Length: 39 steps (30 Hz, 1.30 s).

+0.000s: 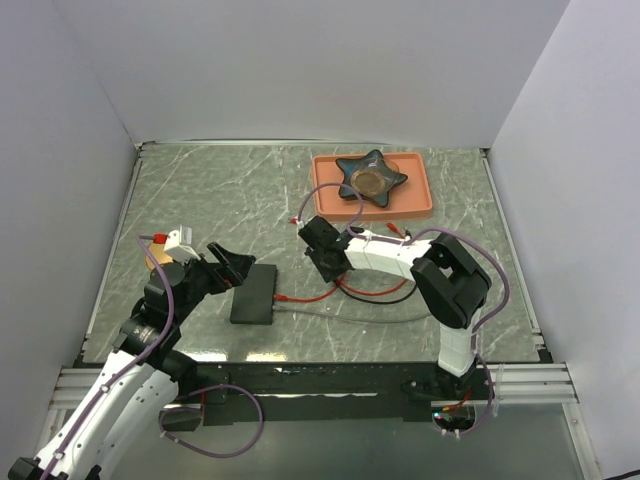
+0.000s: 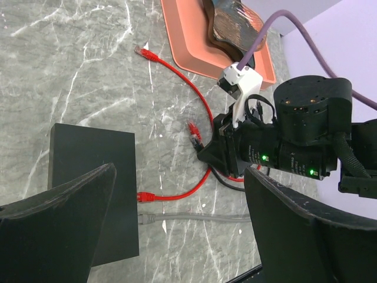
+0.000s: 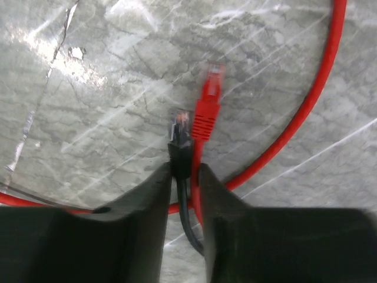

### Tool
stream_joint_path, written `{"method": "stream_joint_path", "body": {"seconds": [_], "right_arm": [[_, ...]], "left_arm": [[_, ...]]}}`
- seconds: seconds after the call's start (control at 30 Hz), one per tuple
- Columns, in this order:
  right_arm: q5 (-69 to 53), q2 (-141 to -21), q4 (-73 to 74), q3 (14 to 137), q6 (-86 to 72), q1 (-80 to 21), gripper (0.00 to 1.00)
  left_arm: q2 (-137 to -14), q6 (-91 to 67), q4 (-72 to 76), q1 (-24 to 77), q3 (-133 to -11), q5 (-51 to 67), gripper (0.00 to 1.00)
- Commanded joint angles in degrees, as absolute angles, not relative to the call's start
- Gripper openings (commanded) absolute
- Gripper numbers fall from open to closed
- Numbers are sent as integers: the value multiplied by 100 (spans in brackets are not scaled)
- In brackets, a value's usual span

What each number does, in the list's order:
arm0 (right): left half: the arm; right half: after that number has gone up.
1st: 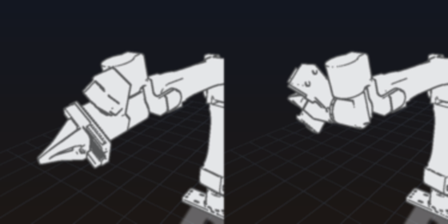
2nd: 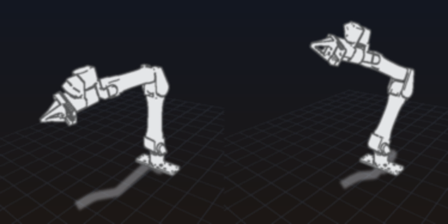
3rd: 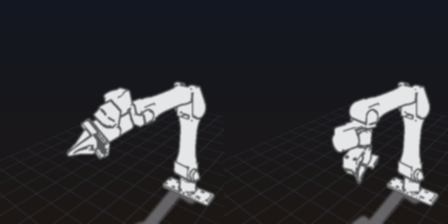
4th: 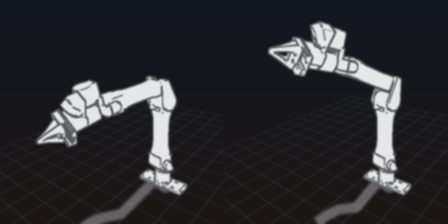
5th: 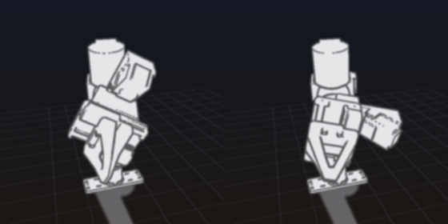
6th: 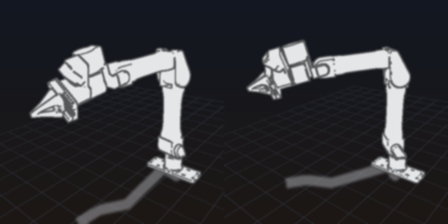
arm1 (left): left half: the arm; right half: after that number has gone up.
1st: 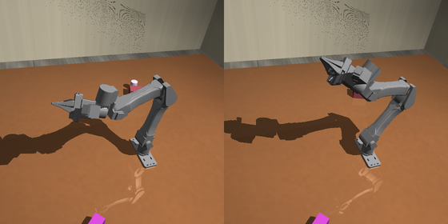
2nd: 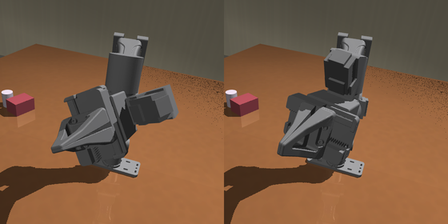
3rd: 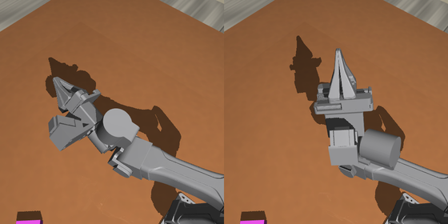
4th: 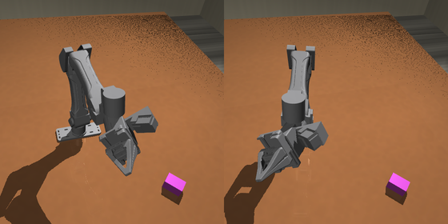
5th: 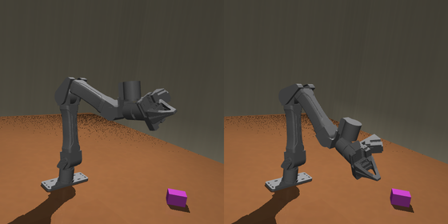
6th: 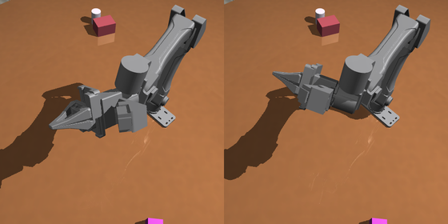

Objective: Insert the plug into the switch port

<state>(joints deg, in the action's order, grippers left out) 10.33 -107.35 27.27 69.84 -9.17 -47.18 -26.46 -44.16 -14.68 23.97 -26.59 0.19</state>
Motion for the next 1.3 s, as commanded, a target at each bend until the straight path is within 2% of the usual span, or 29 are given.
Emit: {"method": "stream_joint_path", "body": {"seconds": [0.0,0.03,0.1,0.27,0.47,0.5,0.6,0.63,0.77,0.8,0.87,1.1,1.27], "right_arm": [[1195,-10837,2848,7233,-932,-4799,17],[1239,-10811,2848,7225,-906,-4825,12],[1292,-10679,2839,7207,-835,-4834,11],[1275,-10171,2682,6997,-607,-4851,15],[880,-9319,2119,6329,-291,-4860,44],[679,-9229,1979,6180,-247,-4878,52],[466,-9088,1916,6056,-132,-4878,66],[492,-9097,1925,6056,-132,-4895,67],[641,-9359,2048,6152,-272,-4895,63],[668,-9421,2083,6231,-307,-4896,53],[686,-9588,2118,6293,-352,-4887,46],[685,-10081,2206,6653,-492,-4896,36],[878,-10380,2347,6855,-571,-4904,36]], "left_arm": [[-2645,-4342,-1371,2373,-2681,18,96],[-2654,-4333,-1371,2382,-2681,18,96],[-2681,-4342,-1336,2373,-2663,18,96],[-2751,-4359,-1231,2382,-2628,18,96],[-2856,-4386,-1108,2382,-2575,53,96],[-2856,-4386,-1090,2382,-2558,53,96],[-2909,-4395,-1028,2382,-2549,114,96],[-2909,-4403,-1020,2382,-2540,106,96],[-2944,-4412,-1002,2373,-2540,141,96],[-2953,-4421,-1002,2382,-2531,141,96],[-2936,-4421,-1002,2373,-2531,141,96],[-2865,-4403,-1081,2373,-2558,106,96],[-2813,-4368,-1169,2373,-2584,70,96]]}}
